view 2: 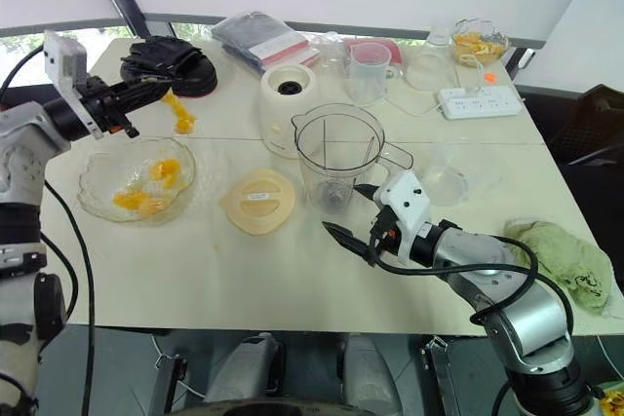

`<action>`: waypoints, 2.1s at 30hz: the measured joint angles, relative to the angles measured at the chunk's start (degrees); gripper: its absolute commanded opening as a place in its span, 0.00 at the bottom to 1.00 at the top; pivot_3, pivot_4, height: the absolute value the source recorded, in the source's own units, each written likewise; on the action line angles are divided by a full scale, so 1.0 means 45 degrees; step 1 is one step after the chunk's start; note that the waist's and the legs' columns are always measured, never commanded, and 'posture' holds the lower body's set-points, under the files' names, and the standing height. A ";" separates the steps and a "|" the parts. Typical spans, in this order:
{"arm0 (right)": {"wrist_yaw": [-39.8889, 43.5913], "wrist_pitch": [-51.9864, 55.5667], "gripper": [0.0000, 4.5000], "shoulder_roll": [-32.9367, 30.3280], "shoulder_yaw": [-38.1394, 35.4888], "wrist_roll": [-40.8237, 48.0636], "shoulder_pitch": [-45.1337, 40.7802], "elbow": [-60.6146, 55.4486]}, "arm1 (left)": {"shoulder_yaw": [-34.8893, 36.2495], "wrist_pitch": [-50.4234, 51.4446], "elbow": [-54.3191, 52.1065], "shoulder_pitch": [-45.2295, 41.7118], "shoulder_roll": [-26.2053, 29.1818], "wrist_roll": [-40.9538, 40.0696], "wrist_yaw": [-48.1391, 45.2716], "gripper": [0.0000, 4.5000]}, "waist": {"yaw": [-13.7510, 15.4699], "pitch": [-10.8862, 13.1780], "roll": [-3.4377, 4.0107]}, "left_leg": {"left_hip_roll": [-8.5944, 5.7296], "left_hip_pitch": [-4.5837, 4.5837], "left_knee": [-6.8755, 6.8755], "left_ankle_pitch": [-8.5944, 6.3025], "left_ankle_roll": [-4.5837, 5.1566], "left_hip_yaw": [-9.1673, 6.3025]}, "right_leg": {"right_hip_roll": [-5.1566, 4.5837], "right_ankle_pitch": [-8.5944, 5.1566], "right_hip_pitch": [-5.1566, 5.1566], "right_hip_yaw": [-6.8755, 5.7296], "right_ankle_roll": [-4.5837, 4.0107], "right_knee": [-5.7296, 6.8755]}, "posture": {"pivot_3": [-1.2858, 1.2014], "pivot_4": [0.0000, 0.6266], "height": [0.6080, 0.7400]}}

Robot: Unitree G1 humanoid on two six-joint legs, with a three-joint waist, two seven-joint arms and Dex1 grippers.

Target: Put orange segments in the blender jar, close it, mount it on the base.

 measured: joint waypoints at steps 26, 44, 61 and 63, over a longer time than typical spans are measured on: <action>-0.1548 -0.0449 0.98 0.0599 -0.0243 -0.0857 0.1682 -0.0529 | -0.1784 -0.4272 0.7788 -0.7859 -0.4592 0.1785 -0.3880 0.11 | -0.0102 0.0006 -0.0009 | 0.0001 -0.0033 0.0001 0.0012 -0.0021 -0.0001 | 0.0034 0.0000 -0.0037 0.0003 0.0000 0.0000 | 0.52 0.24 1.00; -0.2677 -0.0409 0.98 0.0913 -0.0786 -0.1179 0.3655 -0.1993 | -0.3098 -0.5649 0.9006 -0.7255 -0.6890 0.3799 -0.4917 0.17 | -0.0087 0.0004 -0.0006 | 0.0002 -0.0041 0.0002 0.0012 -0.0020 0.0001 | 0.0049 0.0000 -0.0046 0.0013 0.0000 0.0008 | 0.52 0.24 1.00; -0.2537 -0.0018 0.98 0.0764 -0.2556 -0.0893 0.5243 -0.2847 | -0.2732 -0.5565 0.8159 -0.6038 -0.7167 0.3668 -0.4846 0.99 | -0.0049 0.0003 -0.0005 | 0.0002 -0.0041 0.0003 0.0010 -0.0016 0.0000 | 0.0043 0.0000 -0.0042 0.0026 0.0000 0.0010 | 0.52 0.24 1.00; -0.2555 -0.0025 0.98 0.0783 -0.2935 -0.0836 0.5527 -0.2993 | -0.2408 -0.5245 0.7660 -0.5952 -0.6926 0.3392 -0.4545 0.99 | -0.0068 0.0003 -0.0005 | 0.0007 -0.0040 0.0003 0.0010 -0.0016 -0.0001 | 0.0045 0.0000 -0.0042 0.0028 0.0000 0.0012 | 0.52 0.24 1.00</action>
